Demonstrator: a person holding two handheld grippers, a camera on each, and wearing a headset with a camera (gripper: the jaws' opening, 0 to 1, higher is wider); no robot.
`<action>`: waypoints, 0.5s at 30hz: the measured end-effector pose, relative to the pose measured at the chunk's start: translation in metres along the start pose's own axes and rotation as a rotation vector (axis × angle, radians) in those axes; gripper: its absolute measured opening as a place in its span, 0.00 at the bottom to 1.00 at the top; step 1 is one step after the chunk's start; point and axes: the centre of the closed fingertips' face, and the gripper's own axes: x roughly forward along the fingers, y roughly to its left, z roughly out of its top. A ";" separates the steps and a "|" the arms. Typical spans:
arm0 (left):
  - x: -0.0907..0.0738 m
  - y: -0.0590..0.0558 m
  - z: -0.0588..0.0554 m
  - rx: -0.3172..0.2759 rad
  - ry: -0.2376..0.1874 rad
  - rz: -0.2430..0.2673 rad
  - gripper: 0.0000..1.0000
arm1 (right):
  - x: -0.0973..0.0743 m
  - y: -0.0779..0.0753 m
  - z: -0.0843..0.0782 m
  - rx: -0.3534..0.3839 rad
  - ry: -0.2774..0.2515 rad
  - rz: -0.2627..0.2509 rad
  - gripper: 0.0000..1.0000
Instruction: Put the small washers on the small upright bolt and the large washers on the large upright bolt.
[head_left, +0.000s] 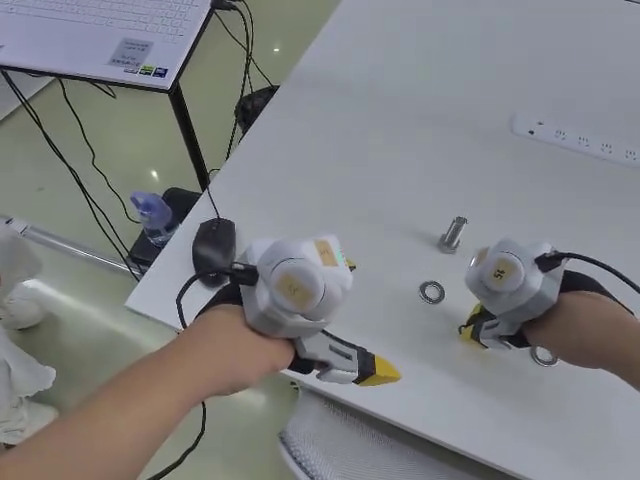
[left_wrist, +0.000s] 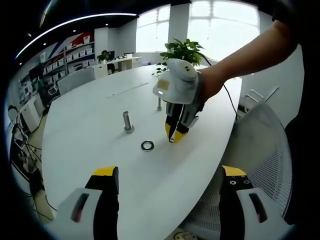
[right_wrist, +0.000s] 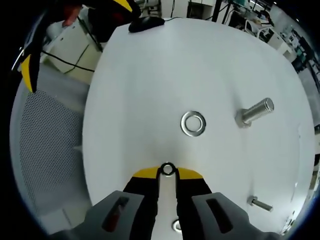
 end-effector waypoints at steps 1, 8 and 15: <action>0.000 -0.001 0.001 -0.001 -0.001 0.000 0.82 | -0.003 -0.002 -0.001 0.014 -0.007 0.001 0.12; 0.005 -0.007 0.005 0.004 -0.005 -0.007 0.82 | -0.027 -0.019 -0.017 0.046 -0.013 -0.036 0.12; 0.008 -0.010 0.010 0.003 -0.011 -0.013 0.82 | -0.052 -0.043 -0.046 0.134 -0.033 -0.076 0.12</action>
